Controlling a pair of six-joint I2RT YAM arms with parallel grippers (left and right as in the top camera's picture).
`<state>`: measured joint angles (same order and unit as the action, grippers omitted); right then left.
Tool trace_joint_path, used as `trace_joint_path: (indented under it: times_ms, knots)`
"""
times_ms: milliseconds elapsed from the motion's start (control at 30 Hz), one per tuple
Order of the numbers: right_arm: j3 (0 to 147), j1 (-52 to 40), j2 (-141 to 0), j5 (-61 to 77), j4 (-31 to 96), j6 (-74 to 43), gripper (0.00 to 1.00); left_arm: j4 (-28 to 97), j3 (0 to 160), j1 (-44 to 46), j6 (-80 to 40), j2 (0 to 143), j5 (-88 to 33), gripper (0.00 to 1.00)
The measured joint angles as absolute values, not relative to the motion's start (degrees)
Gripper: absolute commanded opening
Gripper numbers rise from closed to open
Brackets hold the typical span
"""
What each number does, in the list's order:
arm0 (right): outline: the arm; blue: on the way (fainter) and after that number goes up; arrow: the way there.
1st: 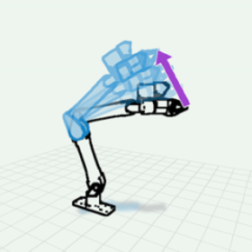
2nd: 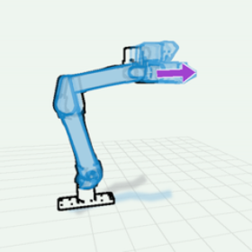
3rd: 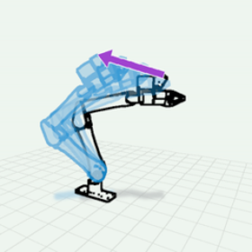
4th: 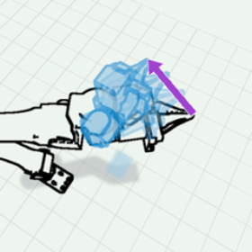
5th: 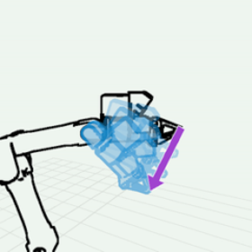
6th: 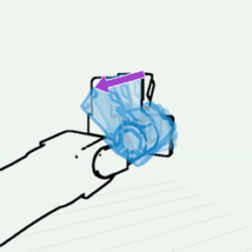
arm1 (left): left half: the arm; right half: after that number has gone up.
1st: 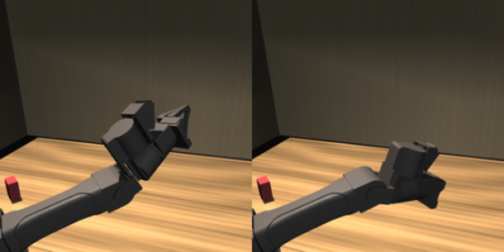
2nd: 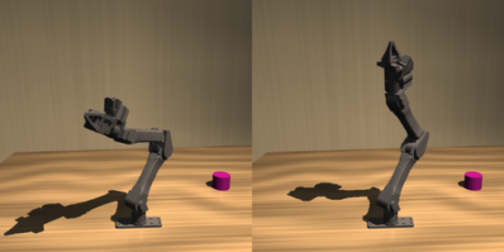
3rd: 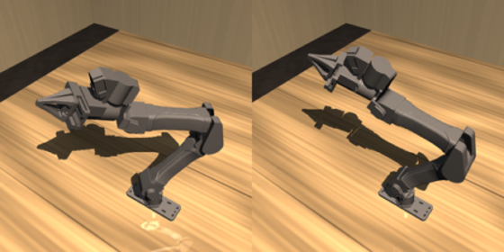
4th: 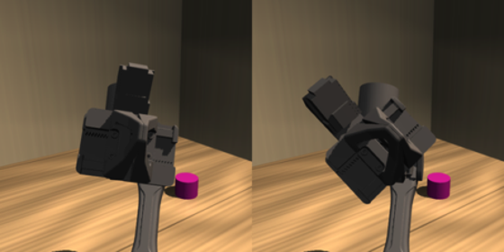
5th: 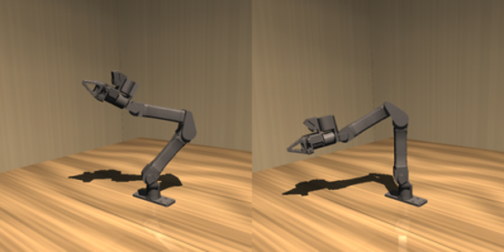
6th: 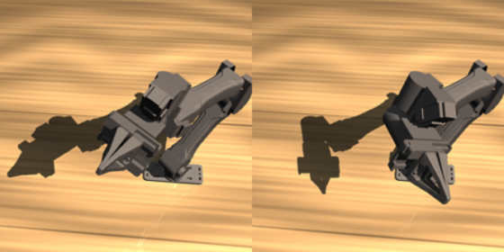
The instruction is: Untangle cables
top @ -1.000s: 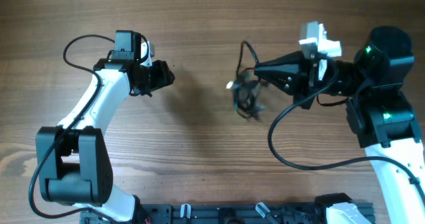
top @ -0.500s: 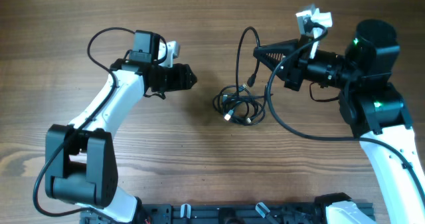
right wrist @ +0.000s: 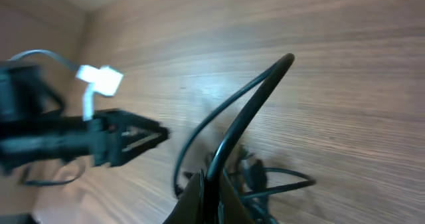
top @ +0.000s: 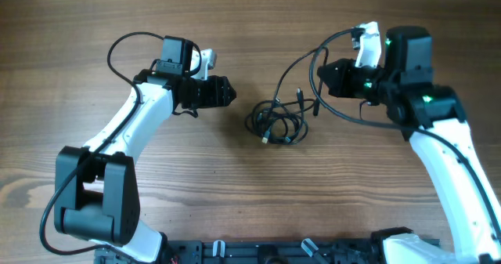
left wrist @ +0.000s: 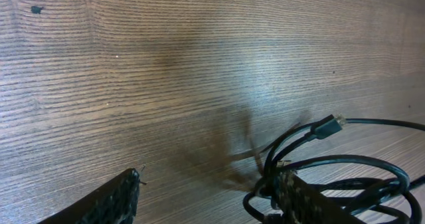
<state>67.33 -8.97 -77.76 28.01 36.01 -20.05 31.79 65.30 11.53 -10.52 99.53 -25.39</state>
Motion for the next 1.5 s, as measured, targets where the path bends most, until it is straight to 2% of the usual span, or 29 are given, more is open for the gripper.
trace_joint_path:
  times_ms: [33,67,267,433,500,533,567,667,733,800,1033,1300,1500]
  knots:
    - [67.33,-8.97,-79.24,27.38,35.99,-19.81,0.11,31.73,65.30,11.53,-10.52,99.53,-25.39,0.71]
    - [67.33,-8.97,-81.89,26.61,36.03,-19.79,0.22,31.70,65.30,11.53,-10.52,99.53,-25.39,0.71]
    - [67.33,-8.97,-90.41,25.52,35.70,-19.40,0.41,31.70,65.30,11.53,-10.52,99.53,-25.39,0.71]
    - [68.88,-8.97,-91.29,25.39,36.77,-19.51,0.60,31.68,65.30,11.53,-10.52,99.53,-25.39,0.72]
    - [70.94,-8.97,-91.07,25.41,38.87,-19.57,0.70,31.68,65.30,11.53,-10.52,99.53,-25.39,0.73]
    - [71.90,-8.97,-90.80,25.41,40.51,-19.62,0.74,31.68,65.30,11.53,-10.52,99.53,-25.39,0.75]
    - [72.79,-8.97,-90.19,25.39,42.94,-19.64,0.77,31.70,65.30,11.53,-10.52,99.55,-25.39,0.80]
    - [73.56,-8.97,-89.49,24.73,48.93,-19.42,0.79,31.66,65.30,11.53,-10.48,99.55,-25.39,0.94]
    - [73.58,-8.97,-89.49,23.31,53.47,-19.44,0.82,31.66,65.30,11.53,-10.26,99.55,-25.36,1.00]
    - [73.60,-8.97,-89.49,22.46,56.82,-19.18,0.86,31.64,65.30,11.53,-10.13,99.53,-25.39,1.00]
    - [71.24,-8.97,-89.38,21.76,61.17,-17.69,0.88,31.70,65.30,11.53,-10.11,99.55,-25.39,1.00]
    - [64.05,-13.98,-89.36,21.52,54.63,-18.06,0.85,31.68,65.30,11.53,-10.11,99.55,-25.39,1.00]
    - [62.98,-22.57,-89.36,21.30,48.95,-21.63,0.69,31.70,65.30,11.53,-10.11,99.55,-25.39,1.00]
